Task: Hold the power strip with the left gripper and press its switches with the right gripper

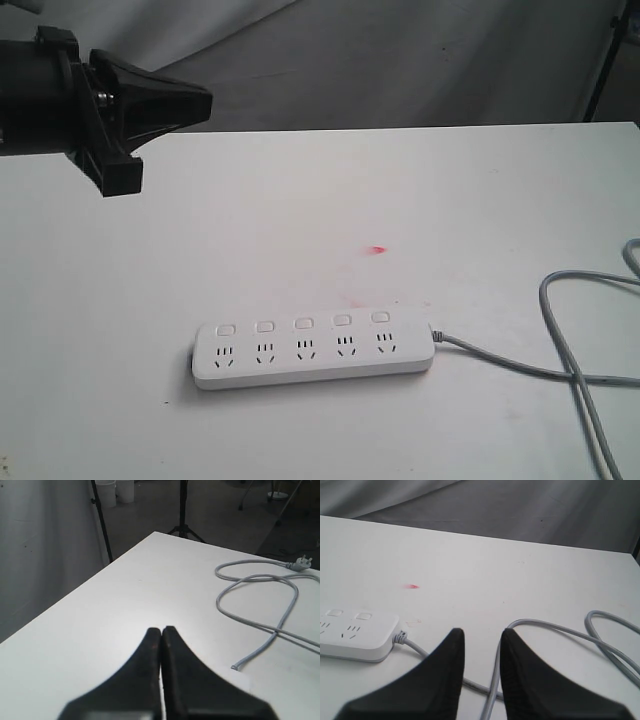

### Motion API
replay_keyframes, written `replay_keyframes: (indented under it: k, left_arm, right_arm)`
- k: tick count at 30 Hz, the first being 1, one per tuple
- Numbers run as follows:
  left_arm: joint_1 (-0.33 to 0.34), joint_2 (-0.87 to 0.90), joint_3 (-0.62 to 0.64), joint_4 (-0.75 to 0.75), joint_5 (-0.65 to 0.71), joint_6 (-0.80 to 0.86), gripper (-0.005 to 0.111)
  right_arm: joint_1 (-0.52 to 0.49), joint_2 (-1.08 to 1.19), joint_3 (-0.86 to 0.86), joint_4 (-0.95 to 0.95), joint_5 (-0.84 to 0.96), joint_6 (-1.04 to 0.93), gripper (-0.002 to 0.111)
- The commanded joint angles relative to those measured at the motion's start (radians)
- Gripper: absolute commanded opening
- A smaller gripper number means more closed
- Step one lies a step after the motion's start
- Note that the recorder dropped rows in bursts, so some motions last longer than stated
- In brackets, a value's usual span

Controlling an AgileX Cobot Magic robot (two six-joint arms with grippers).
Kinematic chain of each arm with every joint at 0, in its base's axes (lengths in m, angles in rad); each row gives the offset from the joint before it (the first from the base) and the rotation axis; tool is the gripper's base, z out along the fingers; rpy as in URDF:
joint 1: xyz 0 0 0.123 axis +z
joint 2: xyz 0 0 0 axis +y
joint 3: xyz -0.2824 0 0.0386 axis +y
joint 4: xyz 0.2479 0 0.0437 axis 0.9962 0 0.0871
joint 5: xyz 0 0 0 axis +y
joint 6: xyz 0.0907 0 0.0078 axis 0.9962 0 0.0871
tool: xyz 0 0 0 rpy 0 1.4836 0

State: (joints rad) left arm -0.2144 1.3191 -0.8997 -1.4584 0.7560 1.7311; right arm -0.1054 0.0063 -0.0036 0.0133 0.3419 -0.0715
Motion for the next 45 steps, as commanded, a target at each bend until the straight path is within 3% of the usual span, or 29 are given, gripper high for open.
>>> replay_keyframes:
  k: [1, 4, 9, 13, 16, 19, 24, 30, 38, 45]
  left_arm:
    - [-0.006, -0.004, -0.001, 0.008, -0.086, 0.119, 0.000]
    - [-0.006, -0.004, -0.001, 0.008, -0.280, 0.205, 0.000]
    - [-0.006, -0.091, -0.001, 0.002, -0.687, 0.207, 0.000]
    - [0.005, -0.281, -0.001, -0.083, -0.827, 0.175, 0.000]
    - [0.136, -0.450, -0.001, -0.286, -0.839, 0.146, 0.000]
    - [0.232, -0.533, 0.011, -0.286, -0.839, 0.149, 0.000]
    - [0.311, -0.686, 0.077, -0.286, -0.839, 0.154, 0.000]
    - [0.352, -0.893, 0.221, -0.286, -0.839, 0.154, 0.000]
    - [0.355, -1.129, 0.411, -0.286, -0.867, 0.154, 0.000]
    - [0.355, -1.176, 0.498, -0.286, -0.868, 0.154, 0.000]
  right_arm:
    - [0.005, -0.006, 0.004, 0.000, -0.001, 0.001, 0.024]
    - [0.005, -0.006, 0.004, 0.000, -0.001, 0.001, 0.024]
    - [0.005, -0.006, 0.004, 0.000, -0.001, 0.001, 0.024]
    - [0.005, -0.006, 0.004, 0.000, -0.001, 0.001, 0.024]
    - [0.005, -0.006, 0.004, 0.000, -0.001, 0.001, 0.024]
    - [0.005, -0.006, 0.004, 0.000, -0.001, 0.001, 0.024]
    - [0.005, -0.006, 0.004, 0.000, -0.001, 0.001, 0.024]
    - [0.005, -0.006, 0.004, 0.000, -0.001, 0.001, 0.024]
    - [0.005, -0.006, 0.004, 0.000, -0.001, 0.001, 0.024]
    - [0.005, -0.006, 0.004, 0.000, -0.001, 0.001, 0.024]
